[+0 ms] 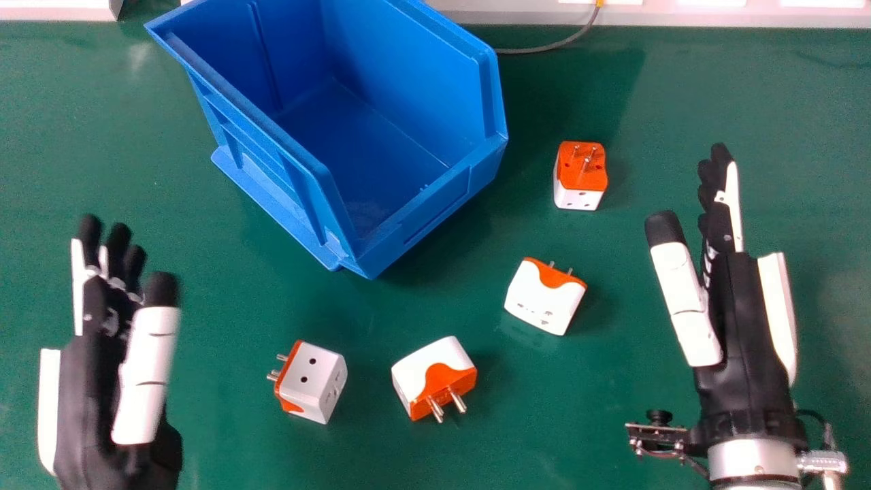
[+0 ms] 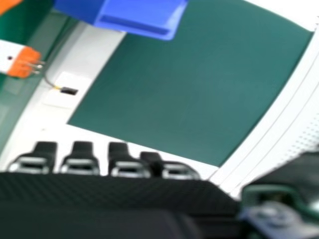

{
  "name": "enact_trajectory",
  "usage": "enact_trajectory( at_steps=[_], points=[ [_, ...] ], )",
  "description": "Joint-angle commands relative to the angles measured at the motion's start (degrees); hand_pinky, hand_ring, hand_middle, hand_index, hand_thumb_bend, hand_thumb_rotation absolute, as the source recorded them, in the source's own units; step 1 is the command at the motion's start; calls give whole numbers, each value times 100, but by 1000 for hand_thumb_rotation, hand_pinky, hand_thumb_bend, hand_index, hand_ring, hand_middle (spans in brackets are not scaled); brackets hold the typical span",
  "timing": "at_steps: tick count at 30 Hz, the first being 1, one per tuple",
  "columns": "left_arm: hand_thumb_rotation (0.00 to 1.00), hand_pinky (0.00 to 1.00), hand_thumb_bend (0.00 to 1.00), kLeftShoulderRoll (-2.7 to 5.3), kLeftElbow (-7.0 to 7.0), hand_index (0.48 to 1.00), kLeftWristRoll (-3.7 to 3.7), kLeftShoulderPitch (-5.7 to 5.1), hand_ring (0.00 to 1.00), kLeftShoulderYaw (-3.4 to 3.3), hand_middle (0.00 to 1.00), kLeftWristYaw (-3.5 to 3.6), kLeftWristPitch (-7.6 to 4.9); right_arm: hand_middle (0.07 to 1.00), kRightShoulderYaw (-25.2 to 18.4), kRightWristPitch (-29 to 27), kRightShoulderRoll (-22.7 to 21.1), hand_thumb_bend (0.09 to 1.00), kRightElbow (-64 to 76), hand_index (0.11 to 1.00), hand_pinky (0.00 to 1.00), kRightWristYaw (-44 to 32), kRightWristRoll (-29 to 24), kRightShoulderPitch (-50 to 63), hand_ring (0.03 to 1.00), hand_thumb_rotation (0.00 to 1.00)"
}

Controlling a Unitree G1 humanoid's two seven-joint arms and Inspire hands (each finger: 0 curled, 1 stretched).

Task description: Pick all objects and put in blue box

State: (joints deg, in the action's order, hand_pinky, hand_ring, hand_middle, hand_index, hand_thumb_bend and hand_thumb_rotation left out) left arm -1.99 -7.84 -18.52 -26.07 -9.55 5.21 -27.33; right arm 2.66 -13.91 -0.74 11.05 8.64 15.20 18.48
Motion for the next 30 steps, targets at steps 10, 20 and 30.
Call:
enact_trajectory(
  at_steps=[10,20,30],
  points=[
    [1000,1000,810,-10,-257,1000,111,-127,1000,-136,1000,155,205,1000,-13,-92,2,463,182,998,1000,7,-39,30,1000,1000],
    [1000,1000,761,-22,-312,1000,138,-97,1000,-159,1000,161,326,1000,30,-73,-65,510,167,992,993,7,166,-10,1000,1000],
    [1000,1000,730,-45,-308,1000,266,-145,1000,-207,1000,222,322,1000,-76,375,-436,539,185,999,973,-277,326,-623,1000,883]
  ],
)
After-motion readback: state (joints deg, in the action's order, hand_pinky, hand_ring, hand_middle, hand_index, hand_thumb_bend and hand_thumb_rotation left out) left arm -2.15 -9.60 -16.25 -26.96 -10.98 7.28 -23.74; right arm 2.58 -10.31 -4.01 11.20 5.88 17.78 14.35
